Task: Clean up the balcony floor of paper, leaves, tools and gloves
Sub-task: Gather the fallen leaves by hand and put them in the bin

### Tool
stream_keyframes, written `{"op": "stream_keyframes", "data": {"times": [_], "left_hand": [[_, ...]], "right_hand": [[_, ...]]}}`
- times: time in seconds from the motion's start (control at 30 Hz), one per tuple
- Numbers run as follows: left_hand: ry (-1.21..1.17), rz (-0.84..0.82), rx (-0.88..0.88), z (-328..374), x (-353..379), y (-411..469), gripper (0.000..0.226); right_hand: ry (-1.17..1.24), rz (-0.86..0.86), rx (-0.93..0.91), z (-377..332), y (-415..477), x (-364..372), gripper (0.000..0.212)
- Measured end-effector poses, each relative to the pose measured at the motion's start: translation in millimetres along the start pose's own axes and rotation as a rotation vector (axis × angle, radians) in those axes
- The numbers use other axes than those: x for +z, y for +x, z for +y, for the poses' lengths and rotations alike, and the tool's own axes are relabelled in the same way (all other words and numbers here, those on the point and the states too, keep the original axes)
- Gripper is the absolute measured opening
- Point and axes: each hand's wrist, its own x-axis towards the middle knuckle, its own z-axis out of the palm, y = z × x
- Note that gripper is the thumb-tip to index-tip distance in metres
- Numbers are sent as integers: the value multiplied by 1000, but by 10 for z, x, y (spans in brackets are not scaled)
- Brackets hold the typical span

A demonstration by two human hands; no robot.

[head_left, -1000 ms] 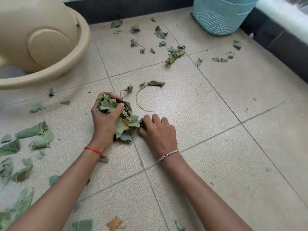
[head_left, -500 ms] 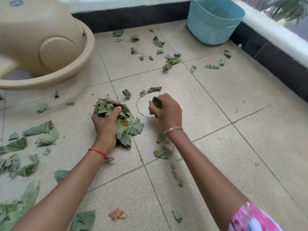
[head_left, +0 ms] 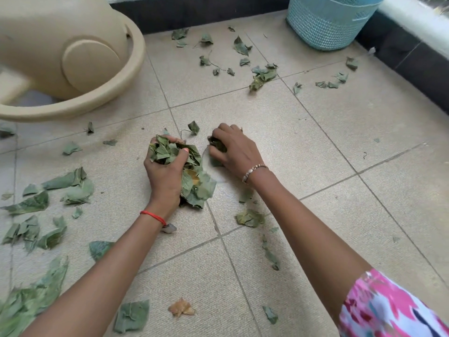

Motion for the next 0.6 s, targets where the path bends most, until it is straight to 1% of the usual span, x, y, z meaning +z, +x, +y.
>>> {"op": "stream_keyframes", "data": {"times": [0.07,0.13,0.2,0.27,0.3,0.4,0.47,0.6], "left_hand": [[-7,-6,6,-7,-5,-5,23],[-6,-15,4,5,-10,-18,23],[6,-20,-3,10,-13,-30,20],[19,-29,-6,22,-17,-42,20],[19,-39,-4,30,-21,-51,23],[33,-84,23,43,-38,-58,28],[37,-91,28,40,-37,-53,29],[64,-130,81,34,-26,-72,34]], "right_hand": [[2,-56,-60,-52,-189,-27,25],[42,-92,-62,-111,-387,-80,36],[107,-48,-8,-153,-573,-178,57],[165,1,87,-140,-765,-253,74],[169,-13,129,-126,-878,-261,85],[90,-164,186,-159,-1188,-178,123],[27,-199,199,-216,-1268,-46,129],[38,-146,229,-349,-1044,94,126]]}}
